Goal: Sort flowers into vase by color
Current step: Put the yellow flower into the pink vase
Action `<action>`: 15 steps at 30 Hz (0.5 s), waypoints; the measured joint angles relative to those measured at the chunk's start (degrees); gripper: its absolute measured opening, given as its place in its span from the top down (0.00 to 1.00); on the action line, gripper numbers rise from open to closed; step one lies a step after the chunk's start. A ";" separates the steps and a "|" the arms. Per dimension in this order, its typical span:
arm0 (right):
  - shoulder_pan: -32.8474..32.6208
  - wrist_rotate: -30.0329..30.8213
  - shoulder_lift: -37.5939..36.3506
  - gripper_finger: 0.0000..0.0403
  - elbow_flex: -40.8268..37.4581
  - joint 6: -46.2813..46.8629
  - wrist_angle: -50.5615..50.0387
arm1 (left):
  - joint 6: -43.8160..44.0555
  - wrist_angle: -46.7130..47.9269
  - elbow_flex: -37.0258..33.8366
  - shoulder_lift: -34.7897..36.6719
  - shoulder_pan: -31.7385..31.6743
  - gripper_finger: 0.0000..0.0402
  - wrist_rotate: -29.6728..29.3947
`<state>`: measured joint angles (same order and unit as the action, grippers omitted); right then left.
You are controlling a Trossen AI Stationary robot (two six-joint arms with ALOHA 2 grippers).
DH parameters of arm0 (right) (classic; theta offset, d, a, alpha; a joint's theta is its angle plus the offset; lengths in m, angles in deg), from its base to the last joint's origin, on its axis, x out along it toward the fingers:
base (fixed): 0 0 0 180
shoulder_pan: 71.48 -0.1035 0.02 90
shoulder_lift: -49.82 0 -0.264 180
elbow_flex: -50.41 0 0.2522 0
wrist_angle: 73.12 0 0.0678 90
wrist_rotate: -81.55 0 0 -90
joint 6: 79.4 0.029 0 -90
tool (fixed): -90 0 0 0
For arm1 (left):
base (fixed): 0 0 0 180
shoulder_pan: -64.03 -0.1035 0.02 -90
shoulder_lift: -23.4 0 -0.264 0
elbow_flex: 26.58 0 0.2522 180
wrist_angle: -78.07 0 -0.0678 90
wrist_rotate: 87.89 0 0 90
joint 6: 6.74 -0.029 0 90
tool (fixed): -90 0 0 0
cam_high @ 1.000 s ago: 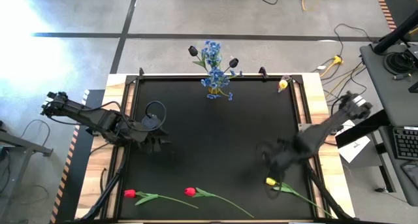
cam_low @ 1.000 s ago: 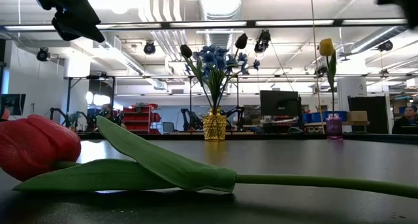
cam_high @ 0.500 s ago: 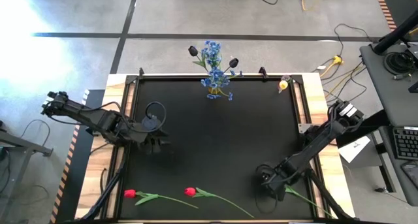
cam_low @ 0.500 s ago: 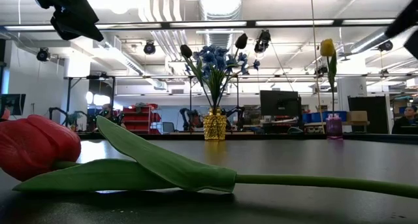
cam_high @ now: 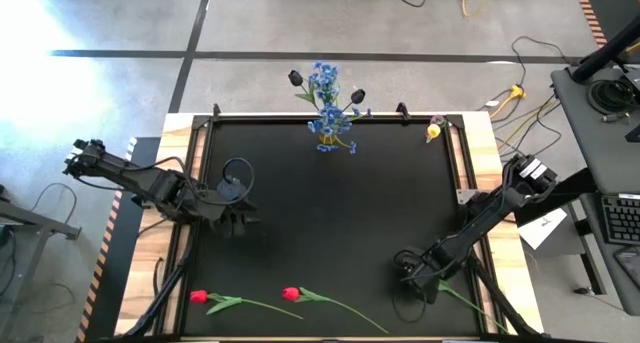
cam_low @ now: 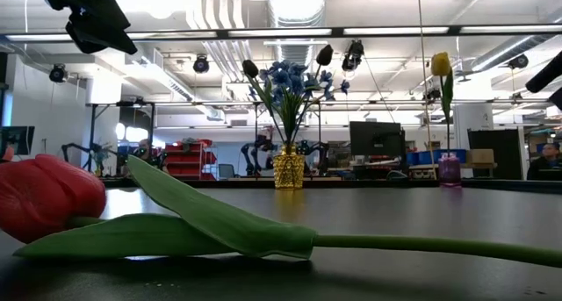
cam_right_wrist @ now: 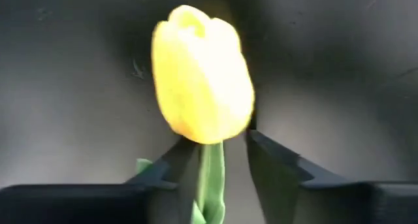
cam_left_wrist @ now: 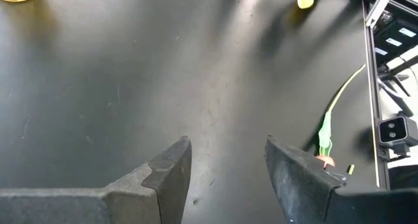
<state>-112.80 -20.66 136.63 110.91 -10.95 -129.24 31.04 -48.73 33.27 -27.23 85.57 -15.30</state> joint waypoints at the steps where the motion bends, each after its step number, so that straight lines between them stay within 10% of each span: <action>1: 0.19 0.02 0.00 0.78 -0.02 0.00 0.18 | 0.01 0.00 0.00 0.00 0.05 0.55 0.00; 5: 2.28 1.68 -1.08 0.95 1.40 -1.10 1.06 | 0.02 0.00 0.00 0.00 0.07 0.55 0.00; 15: 20.71 27.24 -15.18 0.97 11.34 -17.15 -0.55 | -0.57 -4.09 -0.04 -0.98 0.07 0.55 -3.09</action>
<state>-92.09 6.58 121.45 122.25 -28.10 -129.79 30.47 -52.83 33.23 -28.21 85.64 -18.39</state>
